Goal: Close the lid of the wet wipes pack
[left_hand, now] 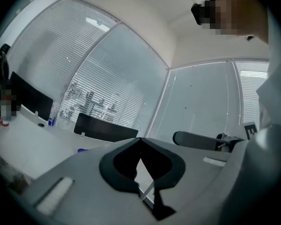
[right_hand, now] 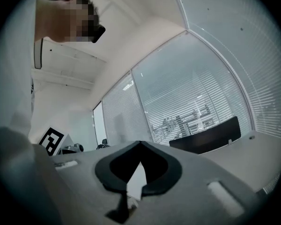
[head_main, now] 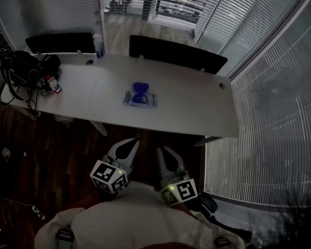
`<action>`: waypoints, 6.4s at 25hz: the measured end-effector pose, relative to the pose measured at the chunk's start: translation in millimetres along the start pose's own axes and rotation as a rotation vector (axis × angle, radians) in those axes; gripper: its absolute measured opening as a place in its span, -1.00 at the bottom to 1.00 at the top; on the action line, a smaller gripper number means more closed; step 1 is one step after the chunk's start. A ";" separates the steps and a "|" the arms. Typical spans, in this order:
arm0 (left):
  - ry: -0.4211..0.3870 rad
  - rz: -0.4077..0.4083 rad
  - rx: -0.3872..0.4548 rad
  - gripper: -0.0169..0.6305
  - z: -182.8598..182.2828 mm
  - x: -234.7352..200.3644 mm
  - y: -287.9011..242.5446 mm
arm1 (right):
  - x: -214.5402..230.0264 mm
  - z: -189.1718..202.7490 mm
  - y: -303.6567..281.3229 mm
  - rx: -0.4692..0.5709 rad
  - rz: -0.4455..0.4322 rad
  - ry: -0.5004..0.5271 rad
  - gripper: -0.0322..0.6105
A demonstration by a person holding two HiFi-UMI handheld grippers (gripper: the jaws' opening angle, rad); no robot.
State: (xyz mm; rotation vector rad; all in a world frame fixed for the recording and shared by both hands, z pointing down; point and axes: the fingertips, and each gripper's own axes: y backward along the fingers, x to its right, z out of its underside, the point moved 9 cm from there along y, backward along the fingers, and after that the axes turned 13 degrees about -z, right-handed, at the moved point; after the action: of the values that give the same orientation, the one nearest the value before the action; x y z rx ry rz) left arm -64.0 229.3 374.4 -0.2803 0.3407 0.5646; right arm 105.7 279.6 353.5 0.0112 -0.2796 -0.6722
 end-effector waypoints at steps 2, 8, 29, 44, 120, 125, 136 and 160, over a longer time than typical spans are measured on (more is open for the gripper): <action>0.002 0.004 -0.005 -0.94 -8.5 -18.0 -17.4 | 11.1 -0.2 -23.1 -0.006 0.005 0.005 -0.90; 0.020 0.007 -0.010 -0.94 -33.0 -67.2 -68.1 | 44.8 0.1 -90.1 -0.027 0.016 0.007 -0.90; 0.000 0.000 0.017 -0.94 -106.7 -144.9 -185.3 | 130.4 -26.6 -228.0 -0.003 -0.018 0.046 -0.90; -0.003 -0.015 0.012 -0.94 -102.3 -105.1 -237.3 | 194.0 -53.8 -207.9 -0.008 -0.015 0.057 -0.90; -0.130 -0.176 -0.787 -0.94 204.0 -261.6 -344.5 | 432.6 274.7 -391.2 -0.931 -0.265 0.269 -0.90; -0.139 -0.180 -0.804 -0.94 209.9 -261.8 -346.8 | 442.0 287.4 -395.8 -0.999 -0.359 0.226 -0.90; -0.141 -0.194 -0.818 -0.94 216.1 -264.0 -345.2 | 436.9 265.3 -384.2 -0.958 -0.531 -0.016 -0.90; -0.136 -0.201 -0.812 -0.94 218.6 -262.8 -345.7 | 343.0 307.4 -329.4 -1.263 -0.856 0.161 -0.90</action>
State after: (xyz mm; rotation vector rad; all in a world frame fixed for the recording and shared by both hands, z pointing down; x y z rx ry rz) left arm -25.6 -98.3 731.6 -1.0405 -0.0681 0.4976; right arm 80.2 -165.3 702.8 -1.0687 0.3764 -1.5947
